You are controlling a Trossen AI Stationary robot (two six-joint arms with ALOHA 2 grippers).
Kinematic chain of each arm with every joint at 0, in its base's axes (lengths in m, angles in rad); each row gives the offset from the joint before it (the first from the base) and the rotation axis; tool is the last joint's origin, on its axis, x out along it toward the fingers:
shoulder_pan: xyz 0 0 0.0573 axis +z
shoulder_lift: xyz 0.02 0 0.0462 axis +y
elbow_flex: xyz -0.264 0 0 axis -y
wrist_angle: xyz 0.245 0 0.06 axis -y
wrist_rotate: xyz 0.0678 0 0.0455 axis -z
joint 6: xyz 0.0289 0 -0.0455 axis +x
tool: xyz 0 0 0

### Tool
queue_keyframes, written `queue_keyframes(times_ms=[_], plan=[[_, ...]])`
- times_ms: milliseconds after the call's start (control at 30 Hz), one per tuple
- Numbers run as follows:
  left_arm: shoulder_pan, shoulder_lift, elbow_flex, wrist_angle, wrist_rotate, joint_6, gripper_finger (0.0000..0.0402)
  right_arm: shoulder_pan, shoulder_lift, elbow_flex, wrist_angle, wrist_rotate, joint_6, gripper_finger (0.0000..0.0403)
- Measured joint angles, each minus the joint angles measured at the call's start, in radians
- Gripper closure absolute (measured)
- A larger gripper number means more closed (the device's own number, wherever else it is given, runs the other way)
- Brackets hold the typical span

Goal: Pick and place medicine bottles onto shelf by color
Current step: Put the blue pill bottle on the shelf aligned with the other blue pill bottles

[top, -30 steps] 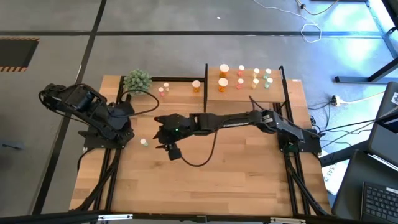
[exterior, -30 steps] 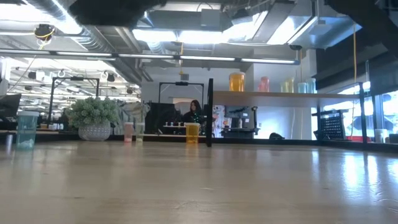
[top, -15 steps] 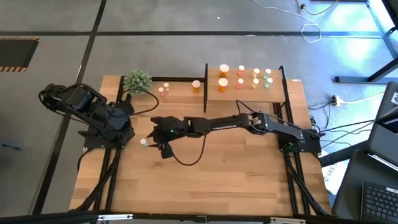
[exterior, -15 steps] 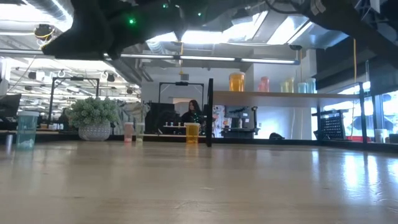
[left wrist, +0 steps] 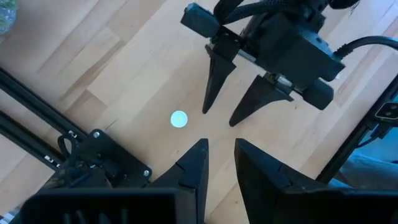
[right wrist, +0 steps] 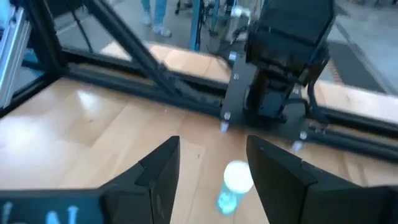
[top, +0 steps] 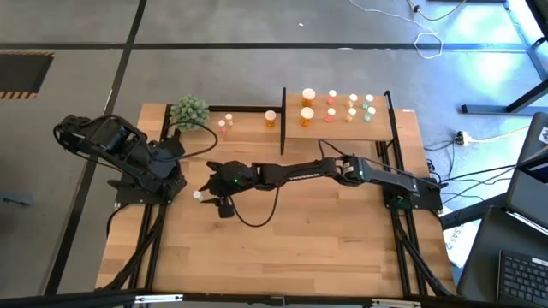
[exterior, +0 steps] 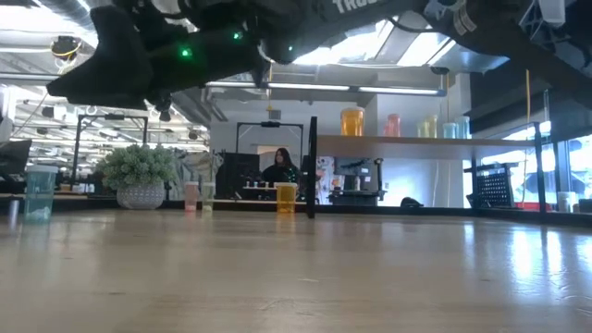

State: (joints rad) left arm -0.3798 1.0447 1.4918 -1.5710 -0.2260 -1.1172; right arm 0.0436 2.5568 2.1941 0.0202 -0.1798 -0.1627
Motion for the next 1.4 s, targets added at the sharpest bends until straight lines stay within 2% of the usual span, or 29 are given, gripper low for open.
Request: queue_keyframes(times_ms=[267,900,1400], plan=[[0.000,0.000,0.000,0.000,-0.002,0.001,0.0330,-0.003,0.043,0.000,0.091,0.002,0.005,0.0214],[0.000,0.000,0.000,0.000,-0.027,0.002,0.0330,-0.005,0.058,-0.002,0.101,0.002,0.001,0.0215],[0.000,0.000,0.000,0.000,-0.028,0.002,0.0330,-0.009,0.135,-0.002,0.168,0.003,-0.005,0.0215]])
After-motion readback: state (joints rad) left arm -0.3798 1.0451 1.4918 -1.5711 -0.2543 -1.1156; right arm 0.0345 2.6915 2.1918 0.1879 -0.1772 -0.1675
